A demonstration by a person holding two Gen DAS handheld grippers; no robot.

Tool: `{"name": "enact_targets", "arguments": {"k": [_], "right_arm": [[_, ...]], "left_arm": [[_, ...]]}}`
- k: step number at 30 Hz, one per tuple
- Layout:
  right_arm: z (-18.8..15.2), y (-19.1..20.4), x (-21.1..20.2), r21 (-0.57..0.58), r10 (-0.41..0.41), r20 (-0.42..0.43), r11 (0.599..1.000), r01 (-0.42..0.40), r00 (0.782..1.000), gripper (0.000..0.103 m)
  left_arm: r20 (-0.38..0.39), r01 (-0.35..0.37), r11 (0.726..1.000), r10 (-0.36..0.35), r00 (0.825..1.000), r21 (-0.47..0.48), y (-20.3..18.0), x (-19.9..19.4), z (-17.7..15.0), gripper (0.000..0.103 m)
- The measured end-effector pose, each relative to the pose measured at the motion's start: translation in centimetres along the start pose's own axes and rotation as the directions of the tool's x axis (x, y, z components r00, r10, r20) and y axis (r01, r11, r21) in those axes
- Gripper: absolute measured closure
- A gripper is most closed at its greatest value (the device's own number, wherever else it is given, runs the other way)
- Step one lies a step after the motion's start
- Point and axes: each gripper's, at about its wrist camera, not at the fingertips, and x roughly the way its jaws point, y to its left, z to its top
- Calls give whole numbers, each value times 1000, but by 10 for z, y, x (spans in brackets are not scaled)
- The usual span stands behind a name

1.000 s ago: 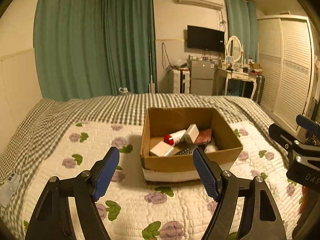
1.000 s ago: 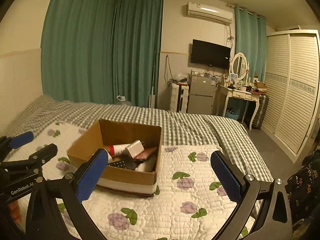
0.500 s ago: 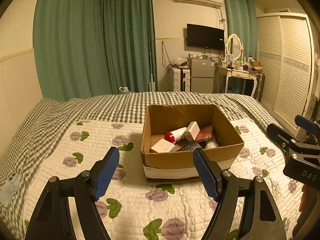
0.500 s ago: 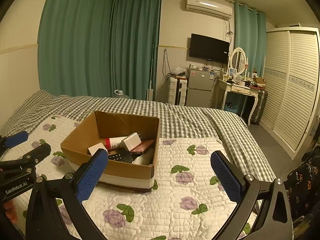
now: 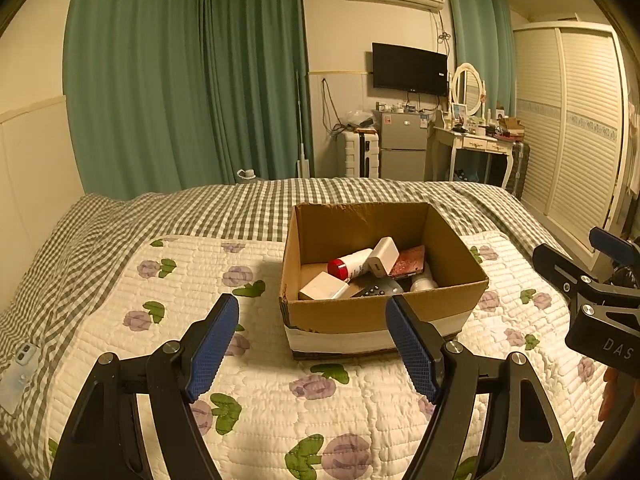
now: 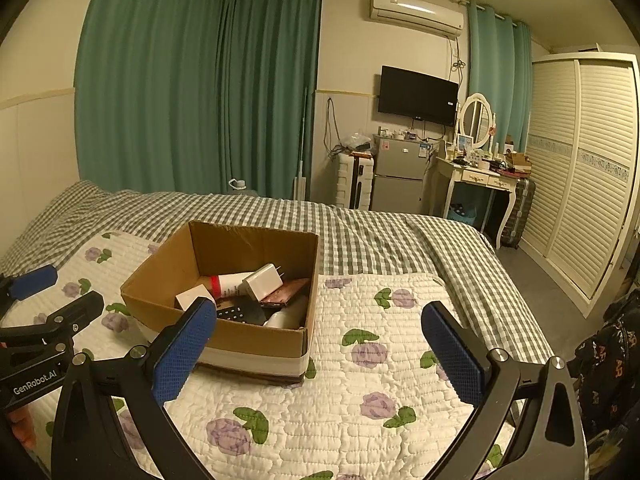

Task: Organize rigid objects

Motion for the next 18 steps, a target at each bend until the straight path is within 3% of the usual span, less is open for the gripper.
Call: {"name": "enact_targets", "arguments": {"k": [18], "right_arm": [[-2, -2, 2, 0, -1, -8, 1000, 1, 1000, 0]], "left_arm": [[-8, -2, 1000, 2, 1000, 3, 0, 3, -3, 24]]}}
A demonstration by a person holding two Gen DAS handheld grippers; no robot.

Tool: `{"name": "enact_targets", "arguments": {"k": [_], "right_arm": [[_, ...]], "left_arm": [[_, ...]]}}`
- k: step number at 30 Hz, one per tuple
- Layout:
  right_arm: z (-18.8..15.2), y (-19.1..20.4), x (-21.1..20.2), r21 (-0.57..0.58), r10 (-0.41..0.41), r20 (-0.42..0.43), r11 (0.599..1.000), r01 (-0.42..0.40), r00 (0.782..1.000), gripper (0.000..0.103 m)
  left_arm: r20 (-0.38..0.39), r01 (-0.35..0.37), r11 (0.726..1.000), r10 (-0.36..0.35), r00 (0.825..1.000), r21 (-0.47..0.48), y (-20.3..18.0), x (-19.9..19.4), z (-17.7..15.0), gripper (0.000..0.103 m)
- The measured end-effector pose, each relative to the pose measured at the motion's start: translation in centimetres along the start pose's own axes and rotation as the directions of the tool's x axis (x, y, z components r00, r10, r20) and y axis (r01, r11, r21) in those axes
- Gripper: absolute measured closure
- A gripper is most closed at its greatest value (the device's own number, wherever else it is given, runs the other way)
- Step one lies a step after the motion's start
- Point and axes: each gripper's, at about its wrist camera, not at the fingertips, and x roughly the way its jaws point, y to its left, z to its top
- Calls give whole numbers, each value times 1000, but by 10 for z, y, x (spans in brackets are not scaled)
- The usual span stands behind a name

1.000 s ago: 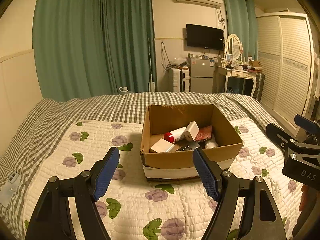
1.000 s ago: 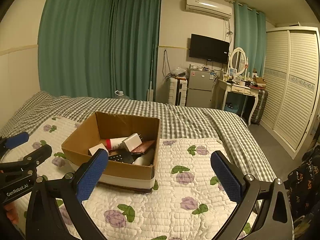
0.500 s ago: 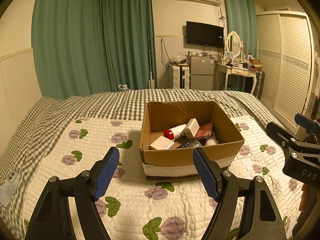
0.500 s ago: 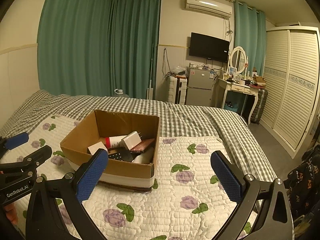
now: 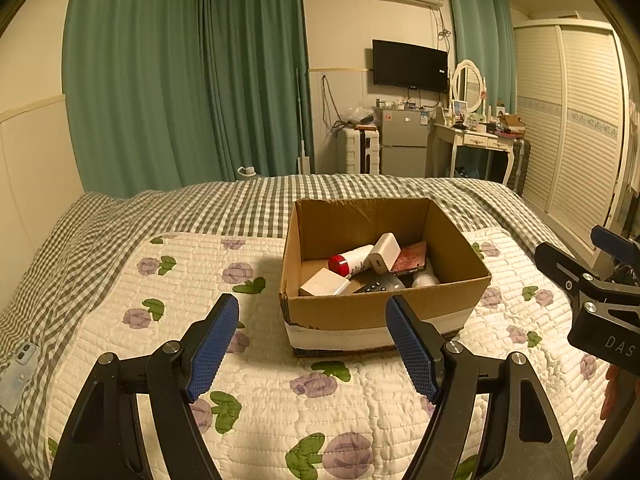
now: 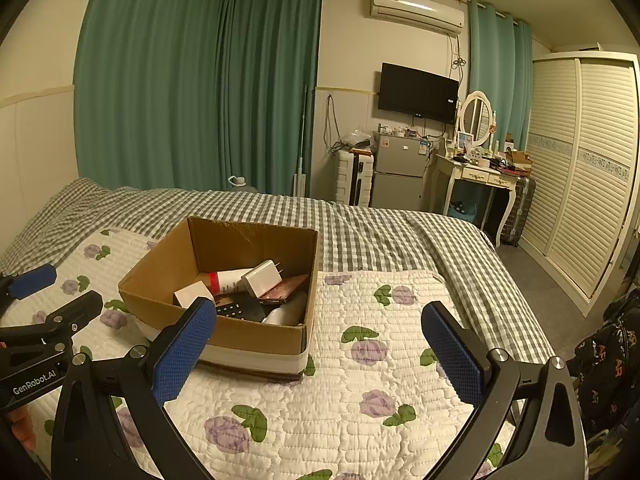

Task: Organize rigid objects

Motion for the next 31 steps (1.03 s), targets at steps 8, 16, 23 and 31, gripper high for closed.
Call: {"name": "enact_targets", "arguments": {"k": [8, 16, 23, 31], "right_arm": [[-2, -2, 1, 2, 0, -6, 1000, 0, 1000, 0], [-2, -1, 2, 1, 0, -8, 1000, 0, 1000, 0], [-4, 0, 2, 0, -1, -14, 1000, 1, 1000, 0], [-4, -1, 4, 3, -6, -24, 1000, 6, 1000, 0]], "left_arm": [[0, 0, 1000, 0, 1000, 1, 0, 0, 0, 24], [-1, 2, 1000, -2, 1000, 1, 0, 0, 0, 24], [-1, 3, 1000, -3, 1000, -2, 0, 0, 0, 24], [-4, 5, 1000, -5, 1000, 25, -7, 4, -6, 24]]}}
